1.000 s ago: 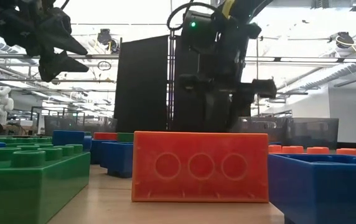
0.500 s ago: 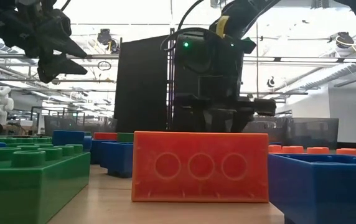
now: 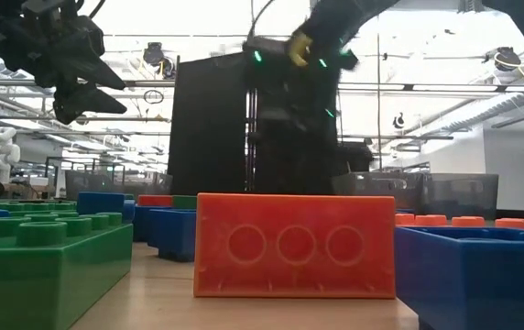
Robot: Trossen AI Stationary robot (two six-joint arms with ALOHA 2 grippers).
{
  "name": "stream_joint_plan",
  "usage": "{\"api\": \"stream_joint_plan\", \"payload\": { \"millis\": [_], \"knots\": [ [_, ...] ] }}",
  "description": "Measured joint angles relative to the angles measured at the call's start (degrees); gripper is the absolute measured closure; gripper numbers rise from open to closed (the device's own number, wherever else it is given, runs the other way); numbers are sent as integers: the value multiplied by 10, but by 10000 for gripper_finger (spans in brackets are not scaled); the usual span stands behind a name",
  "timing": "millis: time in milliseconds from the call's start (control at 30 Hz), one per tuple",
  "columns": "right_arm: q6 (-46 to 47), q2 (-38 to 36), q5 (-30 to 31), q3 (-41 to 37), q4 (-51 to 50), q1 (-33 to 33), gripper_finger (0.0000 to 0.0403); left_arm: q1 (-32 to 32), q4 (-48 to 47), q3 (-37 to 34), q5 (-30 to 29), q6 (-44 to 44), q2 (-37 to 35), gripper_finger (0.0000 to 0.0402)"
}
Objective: Sort blocks
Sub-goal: Put the green game piece into the left black bin
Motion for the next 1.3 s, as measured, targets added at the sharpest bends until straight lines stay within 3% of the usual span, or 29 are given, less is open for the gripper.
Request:
{"api": "stream_joint_plan", "payload": {
  "millis": [200, 467, 600, 800, 900, 1167, 1233, 1300],
  "knots": [
    [118, -1, -57, 127, 74, -72, 329, 0, 1, 0, -10, 0, 0, 186],
    [312, 15, -139, 212, 311, -139, 329, 0, 2, 0, -11, 0, 0, 186],
    [376, 83, -177, 301, 345, -144, 329, 0, 2, 0, -12, 0, 0, 186],
    [446, 234, -220, 495, 345, -140, 329, 0, 2, 0, -12, -1, 0, 186],
    [529, 247, -246, 460, 466, -151, 329, 0, 0, 0, -11, -8, 0, 186],
    [614, 293, -248, 458, 525, -175, 329, 0, -25, 0, 13, -31, 0, 186],
    [642, 300, -263, 458, 553, -175, 329, 0, -19, 0, -10, -30, 0, 186],
    [653, 300, -289, 458, 557, -176, 329, 0, -19, 0, -84, -26, 0, 186]
  ]
}}
